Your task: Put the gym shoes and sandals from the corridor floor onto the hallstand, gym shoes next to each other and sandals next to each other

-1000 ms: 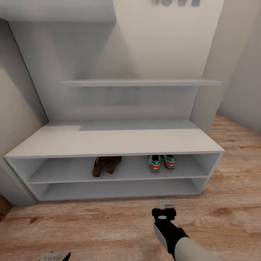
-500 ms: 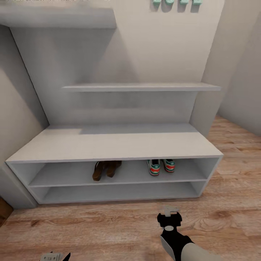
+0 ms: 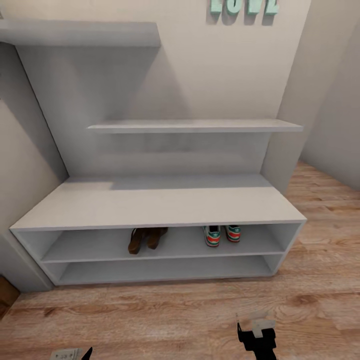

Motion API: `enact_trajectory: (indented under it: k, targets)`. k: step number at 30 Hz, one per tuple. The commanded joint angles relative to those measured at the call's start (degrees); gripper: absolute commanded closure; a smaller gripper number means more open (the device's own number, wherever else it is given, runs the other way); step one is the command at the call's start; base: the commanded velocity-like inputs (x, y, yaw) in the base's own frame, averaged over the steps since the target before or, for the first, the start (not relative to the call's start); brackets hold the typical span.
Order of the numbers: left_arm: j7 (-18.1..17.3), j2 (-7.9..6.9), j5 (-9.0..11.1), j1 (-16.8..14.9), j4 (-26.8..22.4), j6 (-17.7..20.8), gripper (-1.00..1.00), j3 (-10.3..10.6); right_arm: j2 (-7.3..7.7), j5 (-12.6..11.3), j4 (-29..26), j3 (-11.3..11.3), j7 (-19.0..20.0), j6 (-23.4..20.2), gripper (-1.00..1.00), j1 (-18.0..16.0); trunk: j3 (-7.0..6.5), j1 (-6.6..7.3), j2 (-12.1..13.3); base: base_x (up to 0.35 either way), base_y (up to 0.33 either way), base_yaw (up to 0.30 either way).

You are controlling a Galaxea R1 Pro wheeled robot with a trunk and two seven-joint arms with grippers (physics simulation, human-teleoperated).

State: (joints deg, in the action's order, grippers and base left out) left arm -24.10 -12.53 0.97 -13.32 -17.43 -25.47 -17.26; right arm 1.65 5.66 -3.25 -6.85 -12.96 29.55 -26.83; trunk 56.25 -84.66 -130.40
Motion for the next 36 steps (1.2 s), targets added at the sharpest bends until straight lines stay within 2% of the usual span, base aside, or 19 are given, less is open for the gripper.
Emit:
enact_trajectory:
  k: [1,7,15,21,22,23,28,36]
  targets:
    - [0.0,0.07,0.1,0.0,0.1,0.0,-1.00,-0.5,0.07,0.7,0.0,-0.4,-0.4,0.8,-1.00,0.5,-0.15,0.24,0.4,0.000,0.000,0.000]
    - [1.8,0.27,0.0,0.0,0.2,-0.1,-1.00,-0.6,0.17,0.8,0.1,-0.5,0.3,4.2,-1.00,3.2,-1.22,1.56,2.8,0.000,0.000,0.000]
    - [2.1,0.34,0.1,0.0,2.1,-0.1,-1.00,-0.7,-0.07,1.3,0.1,-0.6,1.3,5.7,-1.00,5.0,-2.66,3.31,6.0,0.000,0.000,0.000]
    - [2.2,0.52,0.2,0.0,2.9,-0.2,-1.00,-0.7,-0.19,1.3,0.1,-0.6,5.9,7.0,-1.00,5.7,-3.74,4.63,8.4,0.000,0.000,0.000]
    - [2.2,0.57,0.2,0.0,3.1,-0.2,-1.00,-0.7,-0.18,1.4,0.1,-0.6,8.6,7.2,-1.00,5.8,-3.92,4.85,8.8,0.000,0.000,0.000]
    - [2.2,0.57,0.2,0.0,3.1,-0.2,-1.00,-0.7,-0.18,1.4,0.1,-0.6,8.6,7.2,-1.00,5.8,-4.10,5.07,9.2,0.000,0.000,0.000]
    - [2.2,0.63,0.2,0.0,3.3,-0.2,-1.00,-0.8,-0.26,1.4,0.1,-0.5,14.5,7.5,-1.00,6.0,-4.99,6.17,11.2,0.000,0.000,0.000]
    - [2.2,0.69,0.2,0.0,3.4,-0.2,-1.00,-0.8,-0.49,1.4,0.1,-0.5,17.3,7.5,-1.00,6.1,-6.43,7.92,14.4,0.000,0.000,0.000]
